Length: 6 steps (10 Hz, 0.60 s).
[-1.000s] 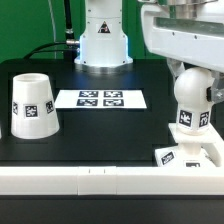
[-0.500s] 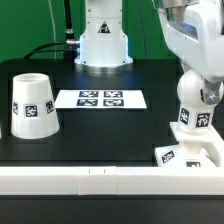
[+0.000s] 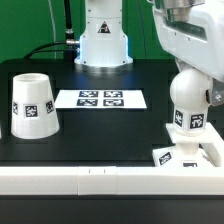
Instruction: Assemble lamp
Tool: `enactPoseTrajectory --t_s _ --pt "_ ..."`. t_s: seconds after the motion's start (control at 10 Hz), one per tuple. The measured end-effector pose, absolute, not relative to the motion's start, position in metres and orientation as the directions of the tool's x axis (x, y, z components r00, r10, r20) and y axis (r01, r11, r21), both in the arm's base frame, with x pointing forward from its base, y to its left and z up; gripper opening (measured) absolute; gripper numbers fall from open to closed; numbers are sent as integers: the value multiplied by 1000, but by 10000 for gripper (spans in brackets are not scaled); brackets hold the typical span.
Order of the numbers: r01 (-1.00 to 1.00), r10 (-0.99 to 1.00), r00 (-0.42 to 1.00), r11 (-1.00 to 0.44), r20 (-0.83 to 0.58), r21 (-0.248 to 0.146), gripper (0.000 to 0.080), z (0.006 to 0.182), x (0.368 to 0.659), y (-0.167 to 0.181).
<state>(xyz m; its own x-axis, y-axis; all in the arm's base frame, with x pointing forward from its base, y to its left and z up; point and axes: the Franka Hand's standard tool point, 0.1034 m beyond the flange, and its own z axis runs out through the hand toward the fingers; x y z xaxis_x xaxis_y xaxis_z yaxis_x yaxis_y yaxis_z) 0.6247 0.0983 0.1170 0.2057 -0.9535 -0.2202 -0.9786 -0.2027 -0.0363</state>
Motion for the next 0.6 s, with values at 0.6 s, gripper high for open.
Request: enactPoseTrajectory --t_s 0.6 --pt "-745 -724 665 -660 -180 -98 699 117 620 96"
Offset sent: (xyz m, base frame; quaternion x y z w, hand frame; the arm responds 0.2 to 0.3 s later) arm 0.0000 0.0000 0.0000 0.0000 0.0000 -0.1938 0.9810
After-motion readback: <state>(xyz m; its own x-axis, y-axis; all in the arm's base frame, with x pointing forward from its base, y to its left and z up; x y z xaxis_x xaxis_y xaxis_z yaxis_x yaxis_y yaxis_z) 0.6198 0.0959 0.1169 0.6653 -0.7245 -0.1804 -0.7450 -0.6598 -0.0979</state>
